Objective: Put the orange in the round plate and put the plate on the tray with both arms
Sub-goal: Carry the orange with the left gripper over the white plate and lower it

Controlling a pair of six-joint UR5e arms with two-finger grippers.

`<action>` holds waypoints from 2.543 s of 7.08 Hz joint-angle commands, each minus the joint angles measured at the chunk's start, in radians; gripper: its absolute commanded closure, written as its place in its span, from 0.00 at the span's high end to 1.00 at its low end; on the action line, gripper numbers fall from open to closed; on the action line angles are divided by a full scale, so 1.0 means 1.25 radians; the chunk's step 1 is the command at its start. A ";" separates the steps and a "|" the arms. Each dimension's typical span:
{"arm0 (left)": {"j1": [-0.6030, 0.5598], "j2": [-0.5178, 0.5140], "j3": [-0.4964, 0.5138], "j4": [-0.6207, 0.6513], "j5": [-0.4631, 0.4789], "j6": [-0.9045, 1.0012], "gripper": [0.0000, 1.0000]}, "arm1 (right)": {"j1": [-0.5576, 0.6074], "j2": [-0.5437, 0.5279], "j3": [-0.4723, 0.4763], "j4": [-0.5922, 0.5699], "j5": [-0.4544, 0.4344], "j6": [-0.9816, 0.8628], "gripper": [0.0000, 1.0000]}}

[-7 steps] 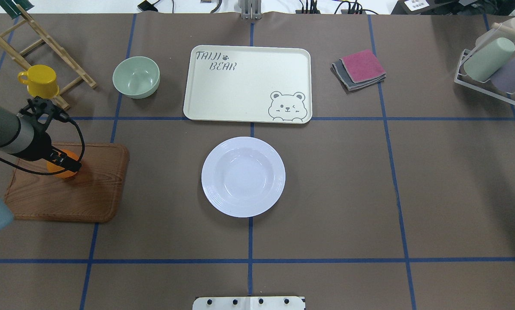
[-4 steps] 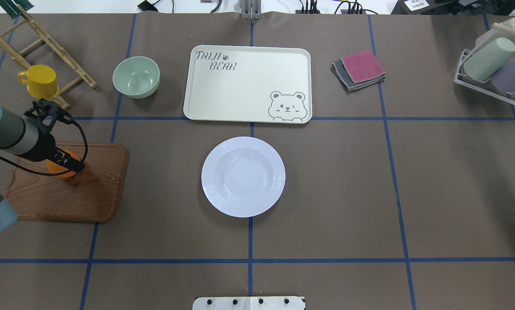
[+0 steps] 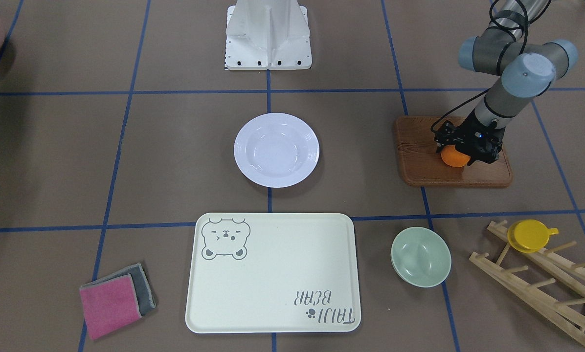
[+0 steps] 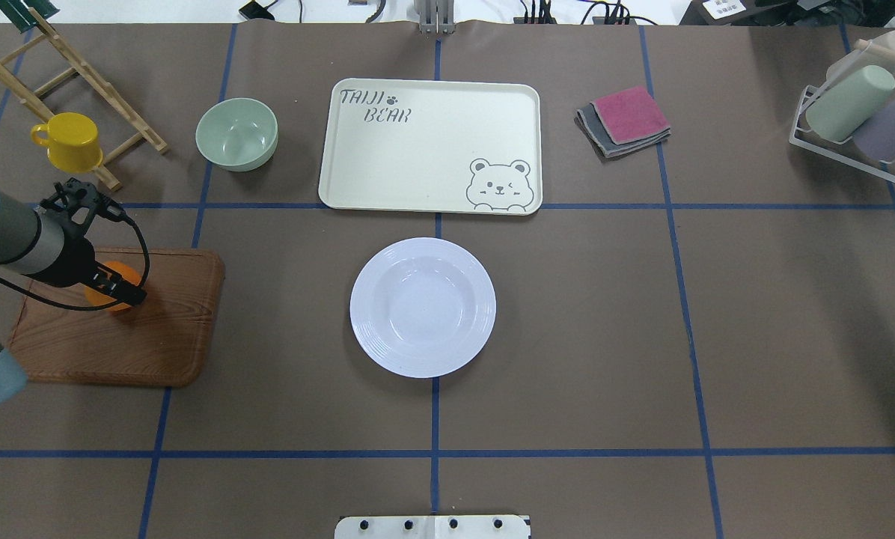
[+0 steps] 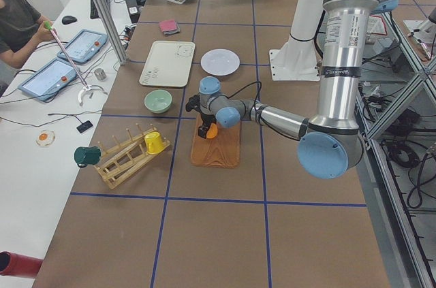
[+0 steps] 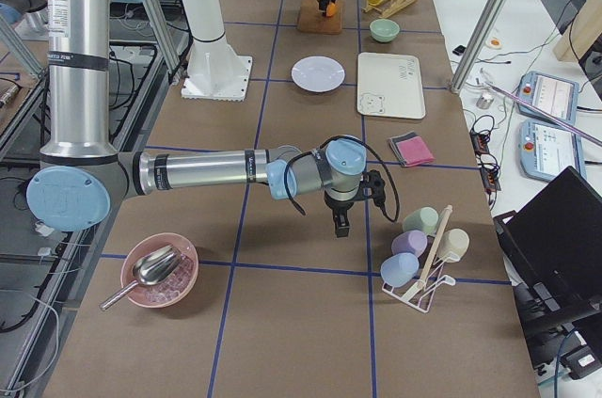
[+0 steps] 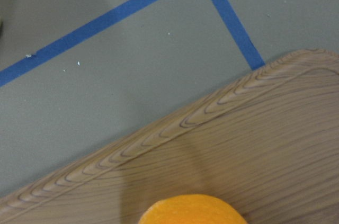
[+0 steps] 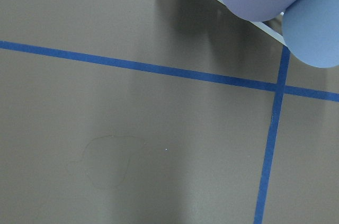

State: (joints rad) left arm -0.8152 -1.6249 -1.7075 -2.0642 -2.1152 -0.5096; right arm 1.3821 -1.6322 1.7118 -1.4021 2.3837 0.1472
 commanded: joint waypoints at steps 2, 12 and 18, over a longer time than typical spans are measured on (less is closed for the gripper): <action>-0.009 -0.058 -0.075 0.007 -0.081 -0.260 0.00 | 0.000 0.000 0.006 0.000 0.000 0.000 1.00; 0.283 -0.594 0.195 0.219 0.188 -0.537 0.00 | -0.089 0.045 0.010 0.000 0.003 0.002 1.00; 0.280 -0.594 0.201 0.220 0.191 -0.529 1.00 | -0.161 0.070 -0.011 0.184 0.005 0.138 1.00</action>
State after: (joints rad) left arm -0.4618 -2.3683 -1.4523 -1.7898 -1.8766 -1.1709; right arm 1.2038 -1.5510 1.6896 -1.1909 2.3885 0.2587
